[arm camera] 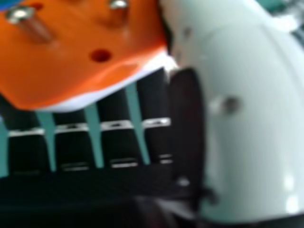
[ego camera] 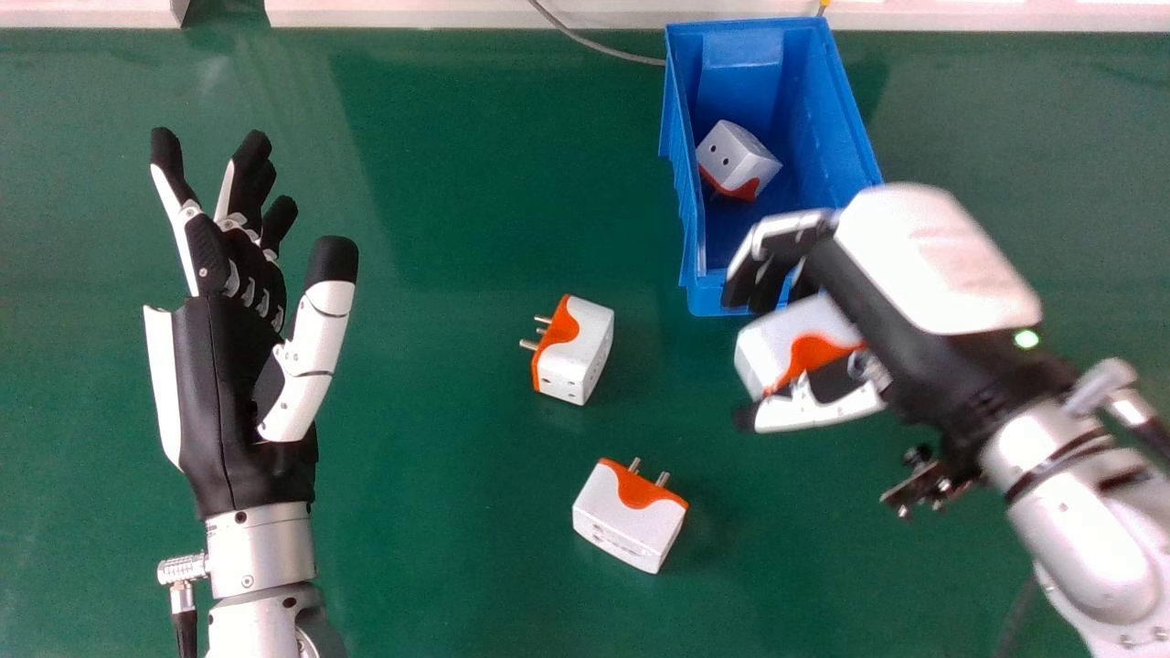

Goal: Pick all objects and put in blue box

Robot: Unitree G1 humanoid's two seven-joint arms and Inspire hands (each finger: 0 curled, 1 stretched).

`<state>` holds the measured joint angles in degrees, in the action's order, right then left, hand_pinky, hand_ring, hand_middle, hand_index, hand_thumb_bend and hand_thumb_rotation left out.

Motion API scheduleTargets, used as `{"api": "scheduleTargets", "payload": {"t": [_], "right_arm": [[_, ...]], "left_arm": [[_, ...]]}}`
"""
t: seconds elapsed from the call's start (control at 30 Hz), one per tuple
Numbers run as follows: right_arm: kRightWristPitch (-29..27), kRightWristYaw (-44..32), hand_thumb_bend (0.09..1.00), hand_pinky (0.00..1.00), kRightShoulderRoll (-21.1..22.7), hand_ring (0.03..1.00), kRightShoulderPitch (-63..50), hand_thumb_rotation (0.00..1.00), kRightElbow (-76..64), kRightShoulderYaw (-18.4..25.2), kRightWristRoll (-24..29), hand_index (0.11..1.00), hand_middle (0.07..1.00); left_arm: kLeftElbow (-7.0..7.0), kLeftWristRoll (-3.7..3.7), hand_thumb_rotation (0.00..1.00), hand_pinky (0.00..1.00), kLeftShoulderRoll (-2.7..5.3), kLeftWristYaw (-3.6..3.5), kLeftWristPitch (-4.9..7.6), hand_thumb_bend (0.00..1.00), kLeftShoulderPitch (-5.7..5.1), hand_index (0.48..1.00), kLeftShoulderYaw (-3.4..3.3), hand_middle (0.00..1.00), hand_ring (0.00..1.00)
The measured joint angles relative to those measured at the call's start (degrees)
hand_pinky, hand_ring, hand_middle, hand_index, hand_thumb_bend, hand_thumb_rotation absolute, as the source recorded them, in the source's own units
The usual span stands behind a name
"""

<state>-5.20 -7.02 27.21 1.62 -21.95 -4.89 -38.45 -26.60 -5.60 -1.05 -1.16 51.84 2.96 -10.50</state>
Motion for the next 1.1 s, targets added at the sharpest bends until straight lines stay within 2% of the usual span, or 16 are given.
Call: {"api": "scheduleTargets", "payload": {"t": [0.17,0.33,0.57,0.7,0.8,0.87,1.0,1.07,1.1], "right_arm": [[-0.6,2.15,0.496,0.32,-0.79,0.416,2.84,0.0,-0.89,3.04,0.62,0.532,0.487],[-4.57,5.33,0.494,0.31,-0.95,0.414,10.76,0.0,4.0,3.24,1.79,0.534,0.49],[-8.5,10.88,0.495,0.32,-2.37,0.414,24.15,0.0,21.19,-0.94,-0.98,0.532,0.481],[-12.27,20.05,0.498,0.34,-4.16,0.421,34.59,0.0,38.01,-4.65,-4.67,0.517,0.471],[-14.3,26.04,0.496,0.32,-5.34,0.415,41.2,0.0,49.96,-7.48,-6.49,0.519,0.49],[-15.03,28.42,0.496,0.32,-5.99,0.417,44.05,0.0,56.33,-9.3,-7.1,0.515,0.502],[-14.52,30.68,0.496,0.32,-7.03,0.419,46.22,0.0,64.31,-12.09,-8.68,0.519,0.499],[-8.69,28.0,0.81,0.56,-6.91,0.795,46.27,0.1,63.87,-13.83,-10.98,0.776,0.838],[-6.79,26.64,0.81,0.56,-6.65,0.795,46.24,0.1,63.78,-14.17,-11.52,0.776,0.838]], "left_arm": [[0.0,0.03,0.57,0.93,0.04,0.1,-0.03,0.67,0.0,0.923,0.01,0.93,0.95],[-0.04,0.02,0.58,0.93,0.02,0.03,0.01,0.68,0.08,0.922,-0.01,0.93,0.95],[-0.28,0.04,0.58,0.92,-0.08,0.09,0.05,0.66,0.44,0.923,-0.22,0.93,0.95],[-0.97,0.09,0.59,0.93,-0.12,0.12,0.02,0.66,1.09,0.923,-0.45,0.93,0.95],[-1.01,0.56,0.59,0.94,-0.1,0.3,-0.02,0.67,1.39,0.921,-0.45,0.93,0.95],[-1.07,1.13,0.6,0.93,-0.12,0.62,0.04,0.68,1.45,0.917,-0.53,0.93,0.95],[-1.18,1.59,0.61,0.93,-0.09,1.45,0.04,0.68,1.45,0.914,-0.64,0.92,0.95],[-1.14,1.68,0.61,0.93,-0.1,1.64,0.04,0.68,1.44,0.918,-0.63,0.93,0.95],[-1.12,1.68,0.61,0.93,-0.1,1.64,0.04,0.68,1.42,0.918,-0.63,0.93,0.95]]}}
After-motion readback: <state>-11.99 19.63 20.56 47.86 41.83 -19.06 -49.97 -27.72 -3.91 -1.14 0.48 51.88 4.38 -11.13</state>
